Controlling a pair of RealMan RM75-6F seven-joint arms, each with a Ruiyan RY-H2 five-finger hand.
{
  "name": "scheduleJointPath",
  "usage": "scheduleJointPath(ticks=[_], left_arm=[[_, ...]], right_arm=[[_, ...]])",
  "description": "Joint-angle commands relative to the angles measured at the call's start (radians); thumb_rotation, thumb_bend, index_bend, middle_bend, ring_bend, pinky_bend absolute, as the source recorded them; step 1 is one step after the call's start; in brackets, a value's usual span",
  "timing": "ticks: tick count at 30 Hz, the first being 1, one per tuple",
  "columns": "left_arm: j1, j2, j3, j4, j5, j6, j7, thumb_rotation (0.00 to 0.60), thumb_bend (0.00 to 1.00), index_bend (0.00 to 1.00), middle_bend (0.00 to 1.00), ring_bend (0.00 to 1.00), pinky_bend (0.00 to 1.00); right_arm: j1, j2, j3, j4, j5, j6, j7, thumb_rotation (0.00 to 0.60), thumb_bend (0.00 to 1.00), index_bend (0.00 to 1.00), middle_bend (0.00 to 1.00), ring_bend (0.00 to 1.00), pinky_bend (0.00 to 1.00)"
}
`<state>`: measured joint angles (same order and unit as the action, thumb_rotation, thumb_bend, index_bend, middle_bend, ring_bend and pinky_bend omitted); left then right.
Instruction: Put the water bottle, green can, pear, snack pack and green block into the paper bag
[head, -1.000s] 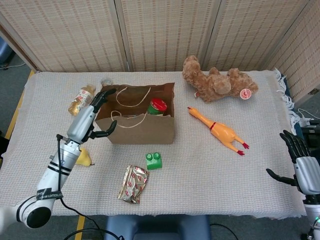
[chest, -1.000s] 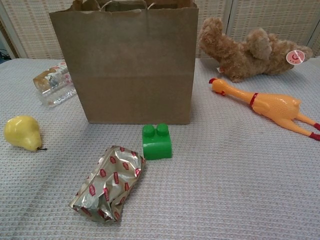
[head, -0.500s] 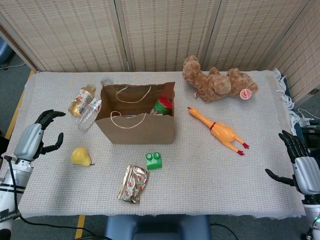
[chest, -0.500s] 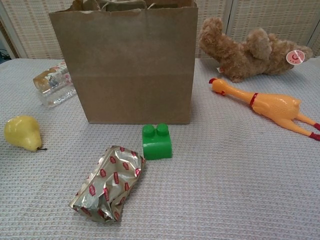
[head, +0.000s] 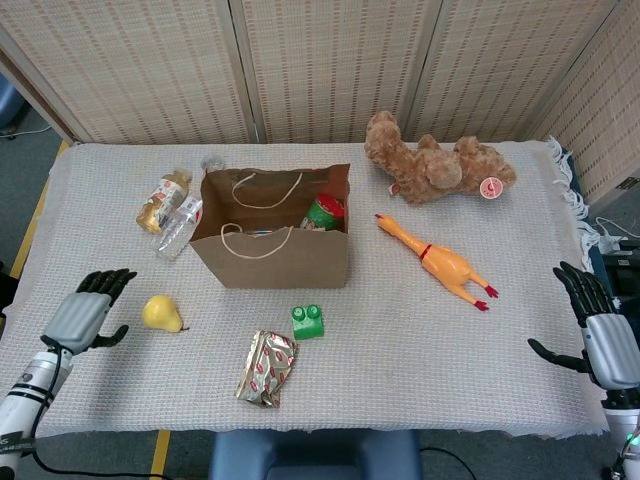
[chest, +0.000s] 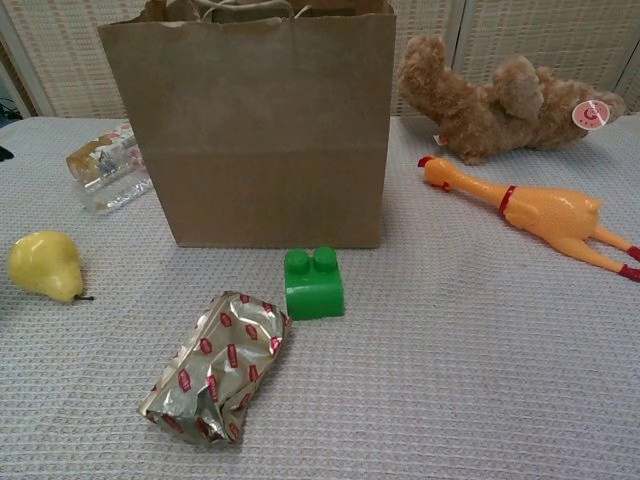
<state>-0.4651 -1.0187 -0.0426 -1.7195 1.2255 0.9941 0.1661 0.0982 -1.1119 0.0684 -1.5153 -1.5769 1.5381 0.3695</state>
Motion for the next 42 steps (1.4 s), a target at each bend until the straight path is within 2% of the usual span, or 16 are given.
scheduleJointPath(ticks=[1,10,18,25,30,33,35,37,39,42], left_arm=[[-0.021,-0.038,0.032,0.035,-0.004,-0.034,0.081,0.6,0.35,0.0,0.0,0.0,0.02],[-0.052,-0.117,0.048,0.087,-0.025,-0.08,0.172,0.6,0.35,0.0,0.0,0.0,0.02],[-0.1,-0.194,0.029,0.156,-0.051,-0.123,0.21,0.6,0.35,0.0,0.0,0.0,0.02],[-0.135,-0.241,0.035,0.217,-0.107,-0.172,0.264,0.6,0.35,0.0,0.0,0.0,0.02],[-0.147,-0.261,0.043,0.256,-0.141,-0.189,0.297,0.6,0.37,0.01,0.0,0.0,0.06],[-0.147,-0.264,0.044,0.269,-0.15,-0.182,0.3,0.6,0.43,0.21,0.09,0.05,0.27],[-0.143,-0.259,0.047,0.264,-0.136,-0.17,0.293,0.6,0.48,0.39,0.25,0.2,0.46],[-0.135,-0.252,0.051,0.254,-0.115,-0.154,0.275,0.6,0.54,0.55,0.48,0.43,0.64],[-0.125,-0.245,0.056,0.249,-0.09,-0.132,0.261,0.6,0.58,0.62,0.6,0.55,0.74],[-0.106,-0.231,0.056,0.236,-0.062,-0.093,0.23,0.6,0.6,0.68,0.67,0.61,0.78]], right_arm=[[0.001,0.001,0.0,-0.002,0.002,-0.003,-0.001,0.6,0.06,0.0,0.0,0.0,0.0],[0.003,0.008,-0.004,-0.008,0.004,-0.014,0.0,0.6,0.06,0.0,0.0,0.0,0.0],[0.006,0.014,-0.008,-0.016,0.006,-0.028,-0.005,0.6,0.06,0.0,0.0,0.0,0.0],[0.007,0.016,-0.009,-0.018,0.009,-0.033,-0.001,0.6,0.06,0.0,0.0,0.0,0.0],[0.007,0.017,-0.009,-0.018,0.009,-0.034,0.001,0.6,0.06,0.0,0.0,0.0,0.0],[0.008,0.018,-0.009,-0.02,0.011,-0.036,0.001,0.6,0.06,0.0,0.0,0.0,0.0],[0.008,0.018,-0.009,-0.02,0.012,-0.036,-0.001,0.6,0.06,0.0,0.0,0.0,0.0],[0.007,0.018,-0.009,-0.021,0.011,-0.035,-0.002,0.6,0.06,0.0,0.0,0.0,0.0],[0.007,0.017,-0.009,-0.02,0.011,-0.034,-0.002,0.6,0.06,0.0,0.0,0.0,0.0],[0.006,0.016,-0.008,-0.019,0.009,-0.03,-0.001,0.6,0.06,0.0,0.0,0.0,0.0]])
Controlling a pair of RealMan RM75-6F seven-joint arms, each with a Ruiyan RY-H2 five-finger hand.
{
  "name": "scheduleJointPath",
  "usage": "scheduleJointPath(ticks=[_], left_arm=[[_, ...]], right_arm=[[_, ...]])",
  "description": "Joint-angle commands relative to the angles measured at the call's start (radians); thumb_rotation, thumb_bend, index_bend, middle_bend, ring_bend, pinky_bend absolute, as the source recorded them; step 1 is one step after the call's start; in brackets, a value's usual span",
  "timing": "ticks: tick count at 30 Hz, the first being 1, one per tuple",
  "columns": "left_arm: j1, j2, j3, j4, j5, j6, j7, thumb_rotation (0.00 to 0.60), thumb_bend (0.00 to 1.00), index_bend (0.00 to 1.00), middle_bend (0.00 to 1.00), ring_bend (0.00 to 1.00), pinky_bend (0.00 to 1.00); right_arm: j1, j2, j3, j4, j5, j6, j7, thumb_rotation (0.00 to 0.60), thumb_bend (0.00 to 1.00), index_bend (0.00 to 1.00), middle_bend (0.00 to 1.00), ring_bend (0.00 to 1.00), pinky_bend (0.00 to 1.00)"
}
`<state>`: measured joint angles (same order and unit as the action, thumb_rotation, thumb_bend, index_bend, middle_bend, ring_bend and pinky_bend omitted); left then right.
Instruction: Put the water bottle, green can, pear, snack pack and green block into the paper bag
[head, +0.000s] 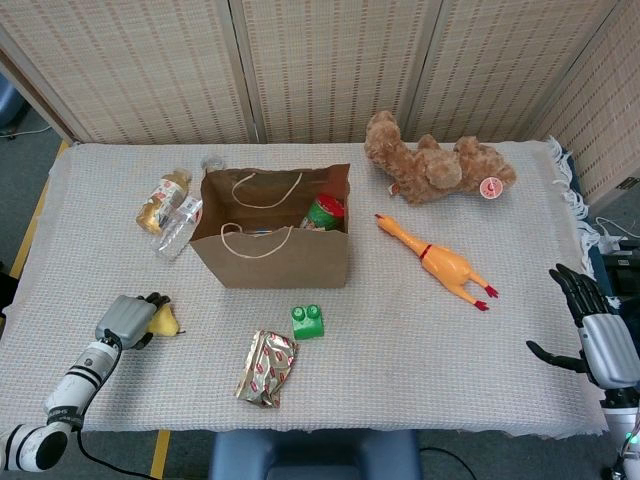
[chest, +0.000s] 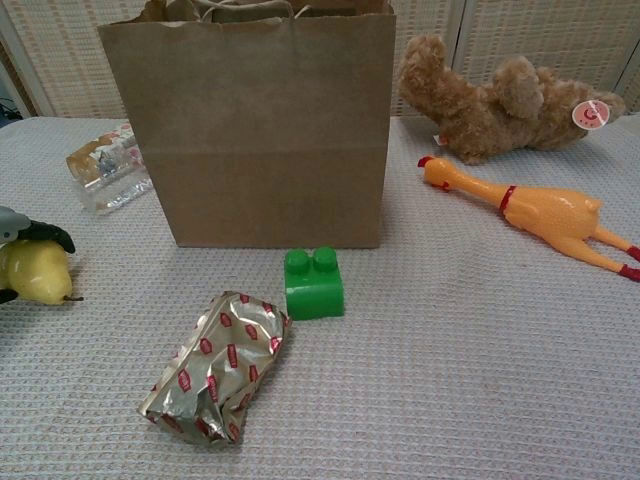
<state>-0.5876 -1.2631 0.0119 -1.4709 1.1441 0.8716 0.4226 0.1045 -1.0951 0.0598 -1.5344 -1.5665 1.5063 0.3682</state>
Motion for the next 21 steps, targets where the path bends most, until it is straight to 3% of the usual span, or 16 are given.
scheduleJointPath(ticks=[1,5,8,11,15,18,21], left_arm=[[0.023,0.02,-0.001,-0.019,0.025,0.042,-0.039,0.6,0.6,0.68,0.68,0.61,0.78],[0.052,0.074,-0.023,-0.047,0.039,0.11,-0.087,0.6,0.6,0.68,0.68,0.61,0.78],[0.085,0.117,-0.072,-0.053,0.015,0.188,-0.157,0.6,0.6,0.68,0.68,0.61,0.78],[0.124,0.131,-0.176,-0.057,-0.064,0.296,-0.279,0.6,0.6,0.68,0.68,0.61,0.77],[0.154,0.133,-0.364,-0.104,-0.206,0.407,-0.481,0.6,0.6,0.67,0.68,0.61,0.77],[0.159,0.158,-0.472,-0.199,-0.282,0.417,-0.594,0.6,0.6,0.67,0.68,0.61,0.76],[0.152,0.183,-0.543,-0.306,-0.328,0.402,-0.654,0.6,0.6,0.67,0.68,0.61,0.76]], right_arm=[[-0.001,0.0,0.0,0.0,-0.002,0.003,0.0,0.6,0.06,0.0,0.0,0.0,0.0],[-0.002,0.0,0.0,0.0,-0.003,0.006,0.003,0.6,0.06,0.0,0.0,0.0,0.0],[-0.004,-0.001,0.0,0.003,-0.005,0.01,0.006,0.6,0.06,0.0,0.0,0.0,0.0],[-0.004,-0.002,-0.001,0.004,-0.006,0.011,0.006,0.6,0.06,0.0,0.0,0.0,0.0],[-0.003,-0.002,-0.001,0.003,-0.007,0.011,0.001,0.6,0.06,0.0,0.0,0.0,0.0],[-0.003,-0.003,-0.001,0.002,-0.007,0.01,-0.003,0.6,0.06,0.0,0.0,0.0,0.0],[-0.002,-0.004,-0.001,0.0,-0.006,0.008,-0.008,0.6,0.06,0.0,0.0,0.0,0.0]])
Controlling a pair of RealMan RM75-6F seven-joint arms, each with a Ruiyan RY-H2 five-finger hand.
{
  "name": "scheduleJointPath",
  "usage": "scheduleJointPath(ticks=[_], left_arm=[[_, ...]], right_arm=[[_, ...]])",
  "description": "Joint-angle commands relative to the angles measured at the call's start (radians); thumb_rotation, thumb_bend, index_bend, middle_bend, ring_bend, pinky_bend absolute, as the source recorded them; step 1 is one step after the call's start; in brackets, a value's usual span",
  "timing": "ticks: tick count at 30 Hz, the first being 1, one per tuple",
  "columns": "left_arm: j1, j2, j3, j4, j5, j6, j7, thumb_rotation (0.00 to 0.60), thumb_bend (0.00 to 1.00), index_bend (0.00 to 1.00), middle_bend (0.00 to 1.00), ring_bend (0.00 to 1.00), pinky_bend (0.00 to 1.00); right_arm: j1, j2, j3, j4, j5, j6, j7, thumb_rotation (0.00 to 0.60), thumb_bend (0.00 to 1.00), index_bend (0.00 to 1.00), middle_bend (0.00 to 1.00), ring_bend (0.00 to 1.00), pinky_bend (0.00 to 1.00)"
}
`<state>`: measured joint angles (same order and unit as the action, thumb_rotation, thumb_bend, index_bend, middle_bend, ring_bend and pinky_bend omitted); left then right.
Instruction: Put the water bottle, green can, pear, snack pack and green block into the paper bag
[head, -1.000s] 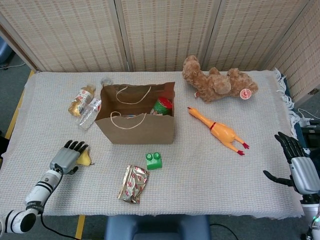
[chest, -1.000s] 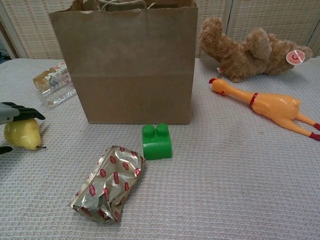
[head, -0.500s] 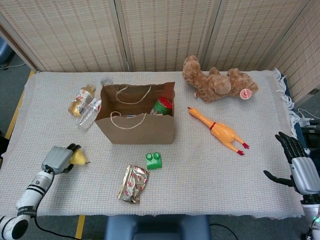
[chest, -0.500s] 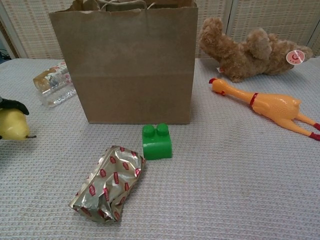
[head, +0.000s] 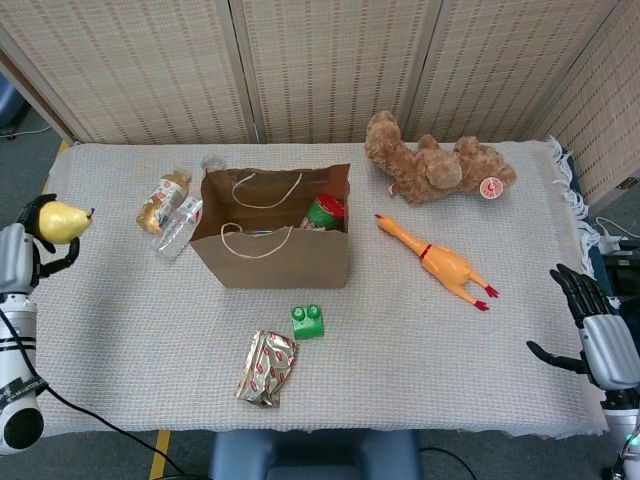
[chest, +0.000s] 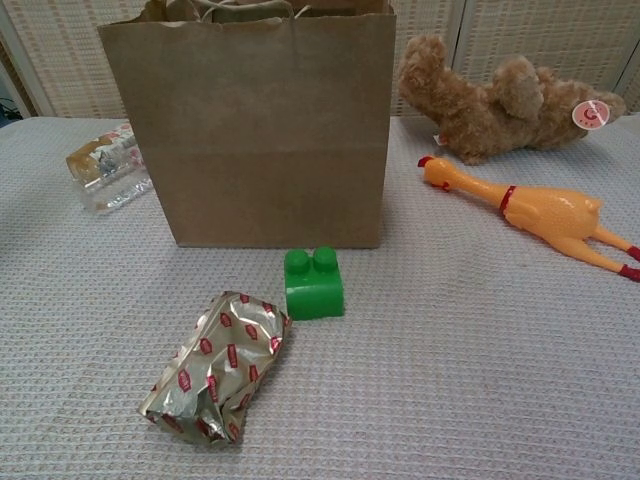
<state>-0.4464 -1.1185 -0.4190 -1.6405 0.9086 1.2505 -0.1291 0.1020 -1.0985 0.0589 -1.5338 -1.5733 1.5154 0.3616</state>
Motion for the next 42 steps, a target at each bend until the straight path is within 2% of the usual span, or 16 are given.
scheduleJointPath(ticks=[1,6,11,20,23,24,26,29,31,34,42], left_arm=[[0.003,0.039,-0.122,-0.159,-0.098,0.019,-0.101,0.6,0.6,0.67,0.68,0.61,0.76],[-0.081,0.018,-0.148,-0.264,-0.136,-0.025,-0.029,0.6,0.6,0.67,0.68,0.61,0.76],[-0.201,-0.052,-0.148,-0.3,-0.154,-0.04,0.096,0.6,0.6,0.67,0.68,0.61,0.76],[-0.416,-0.236,-0.1,-0.18,-0.204,-0.067,0.315,0.6,0.6,0.66,0.67,0.6,0.75],[-0.459,-0.279,-0.072,-0.13,-0.201,-0.091,0.36,0.6,0.59,0.61,0.65,0.57,0.7],[-0.471,-0.293,-0.062,-0.117,-0.196,-0.102,0.369,0.6,0.58,0.58,0.63,0.55,0.69],[-0.485,-0.306,-0.039,-0.104,-0.183,-0.121,0.39,0.6,0.54,0.5,0.55,0.45,0.6],[-0.503,-0.311,-0.01,-0.094,-0.173,-0.148,0.425,0.6,0.44,0.24,0.25,0.15,0.33],[-0.509,-0.314,-0.009,-0.096,-0.173,-0.153,0.43,0.6,0.41,0.12,0.1,0.03,0.21],[-0.513,-0.309,-0.01,-0.102,-0.163,-0.151,0.432,0.6,0.41,0.05,0.02,0.0,0.15],[-0.507,-0.284,-0.031,-0.146,-0.134,-0.126,0.414,0.6,0.4,0.0,0.0,0.0,0.14]], right_arm=[[0.0,0.0,0.0,-0.001,0.001,-0.001,-0.003,0.6,0.06,0.0,0.0,0.0,0.0],[0.0,0.0,0.0,-0.002,0.0,-0.001,-0.008,0.6,0.06,0.0,0.0,0.0,0.0],[0.0,0.002,-0.001,0.0,0.002,-0.002,-0.006,0.6,0.06,0.0,0.0,0.0,0.0],[-0.003,0.012,-0.003,0.001,0.015,-0.014,0.014,0.6,0.06,0.0,0.0,0.0,0.0],[-0.005,0.017,-0.004,0.001,0.018,-0.016,0.023,0.6,0.06,0.0,0.0,0.0,0.0],[-0.006,0.019,-0.004,0.001,0.019,-0.015,0.025,0.6,0.06,0.0,0.0,0.0,0.0],[-0.008,0.02,-0.004,0.002,0.02,-0.014,0.029,0.6,0.06,0.0,0.0,0.0,0.0],[-0.011,0.022,-0.003,0.002,0.023,-0.012,0.033,0.6,0.06,0.0,0.0,0.0,0.0],[-0.013,0.022,-0.003,0.003,0.024,-0.009,0.034,0.6,0.06,0.0,0.0,0.0,0.0],[-0.015,0.021,-0.002,0.004,0.025,-0.007,0.033,0.6,0.06,0.0,0.0,0.0,0.0],[-0.016,0.017,0.001,0.004,0.024,-0.002,0.017,0.6,0.06,0.0,0.0,0.0,0.0]])
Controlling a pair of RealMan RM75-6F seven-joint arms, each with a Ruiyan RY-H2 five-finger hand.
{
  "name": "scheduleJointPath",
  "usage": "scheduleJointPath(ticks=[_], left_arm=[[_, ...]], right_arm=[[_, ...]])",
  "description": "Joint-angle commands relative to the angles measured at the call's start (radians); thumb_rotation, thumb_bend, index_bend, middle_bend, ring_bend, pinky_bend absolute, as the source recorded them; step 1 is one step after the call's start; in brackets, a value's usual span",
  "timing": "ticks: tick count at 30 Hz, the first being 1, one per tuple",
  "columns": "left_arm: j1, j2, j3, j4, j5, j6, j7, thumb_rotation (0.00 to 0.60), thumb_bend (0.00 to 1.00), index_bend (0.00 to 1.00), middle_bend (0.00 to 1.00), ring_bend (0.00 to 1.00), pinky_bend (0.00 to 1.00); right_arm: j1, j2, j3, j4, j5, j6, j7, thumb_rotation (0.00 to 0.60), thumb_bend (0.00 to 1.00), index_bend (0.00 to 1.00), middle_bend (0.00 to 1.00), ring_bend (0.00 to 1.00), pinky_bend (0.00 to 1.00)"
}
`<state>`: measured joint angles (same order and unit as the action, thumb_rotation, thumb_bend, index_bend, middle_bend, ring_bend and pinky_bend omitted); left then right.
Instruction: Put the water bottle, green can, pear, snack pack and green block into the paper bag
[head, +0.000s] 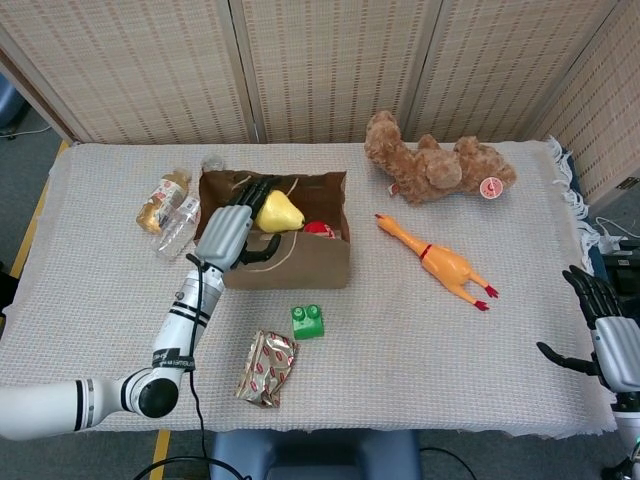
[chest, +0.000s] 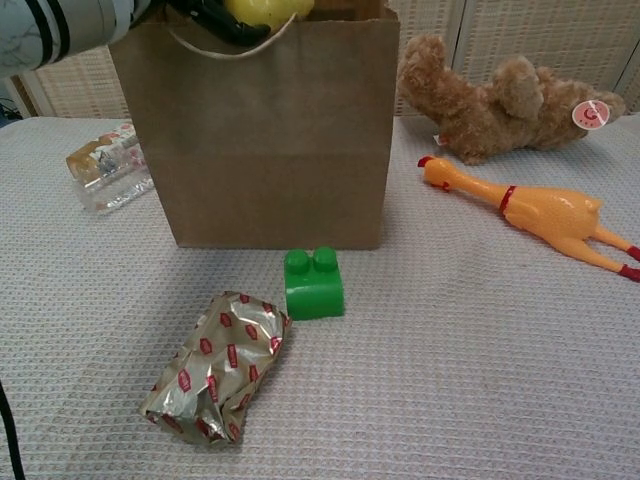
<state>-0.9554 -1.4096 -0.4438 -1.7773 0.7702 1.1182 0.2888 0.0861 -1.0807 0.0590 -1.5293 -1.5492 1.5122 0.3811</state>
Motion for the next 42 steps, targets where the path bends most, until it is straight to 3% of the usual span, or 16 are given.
scheduleJointPath(ticks=[1,11,19,25,30,35,38,42], left_arm=[[0.003,0.011,-0.01,-0.015,0.007,0.01,-0.006,0.6,0.4,0.0,0.0,0.0,0.14],[0.032,0.075,-0.019,-0.078,0.016,0.05,-0.004,0.6,0.4,0.0,0.0,0.0,0.14],[0.157,0.236,-0.033,-0.167,0.015,0.067,-0.109,0.6,0.64,0.04,0.02,0.0,0.14],[0.281,0.368,0.015,-0.195,0.054,0.048,-0.202,0.6,0.67,0.04,0.04,0.0,0.14],[0.396,0.466,0.128,-0.172,0.186,0.023,-0.238,0.6,0.67,0.04,0.04,0.0,0.15],[0.486,0.492,0.269,-0.107,0.392,0.014,-0.255,0.6,0.51,0.04,0.04,0.0,0.15],[0.52,0.476,0.35,-0.045,0.562,0.021,-0.272,0.6,0.43,0.04,0.04,0.0,0.15],[0.535,0.416,0.445,0.147,0.886,0.107,-0.278,0.6,0.39,0.04,0.04,0.0,0.15]], right_arm=[[0.0,-0.002,0.001,-0.001,-0.001,0.001,-0.004,0.6,0.06,0.0,0.0,0.0,0.0],[0.0,-0.002,0.003,-0.001,-0.003,0.003,-0.005,0.6,0.06,0.0,0.0,0.0,0.0],[-0.001,-0.002,0.002,0.004,-0.01,0.007,0.004,0.6,0.06,0.0,0.0,0.0,0.0],[-0.002,-0.003,0.001,0.002,-0.01,0.007,0.003,0.6,0.06,0.0,0.0,0.0,0.0],[-0.001,-0.002,0.001,-0.002,-0.008,0.004,0.001,0.6,0.06,0.0,0.0,0.0,0.0],[0.002,-0.002,0.001,-0.009,-0.008,-0.002,-0.006,0.6,0.06,0.0,0.0,0.0,0.0],[0.004,-0.003,0.001,-0.01,-0.011,-0.004,-0.011,0.6,0.06,0.0,0.0,0.0,0.0],[0.008,-0.005,0.0,-0.012,-0.015,-0.008,-0.015,0.6,0.06,0.0,0.0,0.0,0.0]])
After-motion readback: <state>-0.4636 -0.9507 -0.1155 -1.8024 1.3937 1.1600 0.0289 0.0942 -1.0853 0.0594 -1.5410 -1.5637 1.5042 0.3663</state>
